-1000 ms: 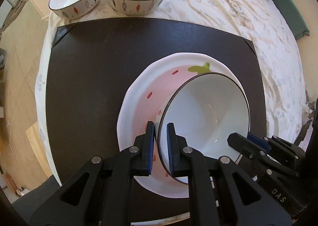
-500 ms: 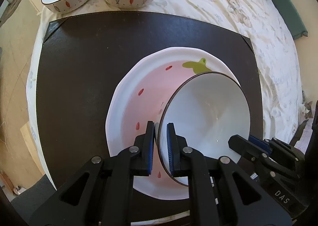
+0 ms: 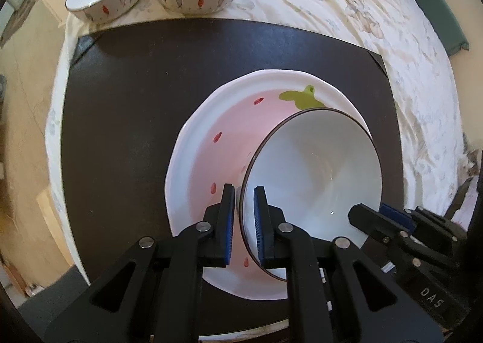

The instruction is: Organize plates and bowls

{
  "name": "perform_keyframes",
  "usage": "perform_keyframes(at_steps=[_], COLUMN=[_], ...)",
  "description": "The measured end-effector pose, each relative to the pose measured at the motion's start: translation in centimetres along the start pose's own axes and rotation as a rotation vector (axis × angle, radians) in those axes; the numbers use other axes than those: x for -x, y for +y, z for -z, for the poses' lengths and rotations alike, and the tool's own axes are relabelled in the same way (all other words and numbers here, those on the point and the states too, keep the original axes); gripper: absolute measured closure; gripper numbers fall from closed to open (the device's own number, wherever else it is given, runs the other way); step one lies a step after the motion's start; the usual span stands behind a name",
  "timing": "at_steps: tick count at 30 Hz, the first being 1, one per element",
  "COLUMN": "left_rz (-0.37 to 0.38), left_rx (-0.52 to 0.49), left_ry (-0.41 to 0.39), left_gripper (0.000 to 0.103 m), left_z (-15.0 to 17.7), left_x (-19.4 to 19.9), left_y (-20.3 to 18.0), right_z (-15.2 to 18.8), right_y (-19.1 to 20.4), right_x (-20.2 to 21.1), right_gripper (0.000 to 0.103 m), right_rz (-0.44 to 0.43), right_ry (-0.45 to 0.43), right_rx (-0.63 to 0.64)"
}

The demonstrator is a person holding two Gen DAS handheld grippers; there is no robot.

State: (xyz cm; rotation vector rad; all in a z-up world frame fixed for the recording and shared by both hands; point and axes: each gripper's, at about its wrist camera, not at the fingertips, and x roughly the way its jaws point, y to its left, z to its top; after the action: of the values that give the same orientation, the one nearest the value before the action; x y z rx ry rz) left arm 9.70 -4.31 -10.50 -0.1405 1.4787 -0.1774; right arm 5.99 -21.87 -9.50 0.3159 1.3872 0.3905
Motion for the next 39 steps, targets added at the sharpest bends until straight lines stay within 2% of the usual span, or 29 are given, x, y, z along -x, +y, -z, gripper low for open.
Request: perform_keyframes(at_steps=[2,6,10,13,15,17,18,19,23,29,35,37,39], left_rz=[-0.02,-0.048,-0.087,-0.088,-0.089,-0.078,-0.071,-0.072,-0.074,-0.042,-0.086,-0.114,-0.092], left_rx=[-0.01,-0.03,-0.042,-0.027,-0.013,0.007,0.022,0.037,0.09,0.188,0.211,0.241,0.293], left_ry=[-0.006,-0.018,-0.054,-0.072,-0.09,-0.099,-0.1,-0.104,-0.128,-0.171,-0.213,-0.203,-0.219], left_gripper=[0.092,0.069,0.062,0.048,0.044,0.041,0.041,0.04,0.04,0.04,0.04,0.04,0.04], left_z=[0.0,0.3,0.6,0.8,0.8,0.7,0.5,0.3,-1.6,-6.5,-10.3,-11.5,-12.4], left_x=[0.2,0.9,2.1,2.9,3.3,3.7,3.9,4.2,5.6,7.3,6.3,5.6,5.6], left_y=[-0.1,-0.1,0.4,1.2,1.8,2.5,2.9,3.3,4.6,6.5,8.5,9.8,11.2], right_z=[0.0,0.0,0.1,0.0,-0.1,-0.2,-0.2,-0.2,-1.1,-5.9,-13.0,-16.1,-18.5], right_y=[0.0,-0.2,-0.7,-0.8,-0.8,-0.7,-0.8,-0.9,-0.7,-0.3,1.3,2.3,3.0], right_x=[0.1,0.5,0.8,0.9,1.0,1.1,1.2,1.3,1.5,2.9,2.5,1.3,-0.2], right_gripper=[0.082,0.082,0.081,0.081,0.08,0.068,0.046,0.035,0.035,0.035,0.035,0.035,0.035], right_rz=[-0.001,-0.001,-0.005,-0.009,-0.01,-0.018,-0.022,-0.031,-0.08,-0.107,-0.097,-0.052,0.005], right_ry=[0.002,-0.018,-0.027,-0.035,-0.037,-0.04,-0.043,-0.051,-0.03,-0.03,-0.016,-0.007,0.006], right_rx=[-0.003,-0.007,-0.028,-0.041,-0.043,-0.047,-0.051,-0.059,-0.07,-0.098,-0.123,-0.105,-0.09])
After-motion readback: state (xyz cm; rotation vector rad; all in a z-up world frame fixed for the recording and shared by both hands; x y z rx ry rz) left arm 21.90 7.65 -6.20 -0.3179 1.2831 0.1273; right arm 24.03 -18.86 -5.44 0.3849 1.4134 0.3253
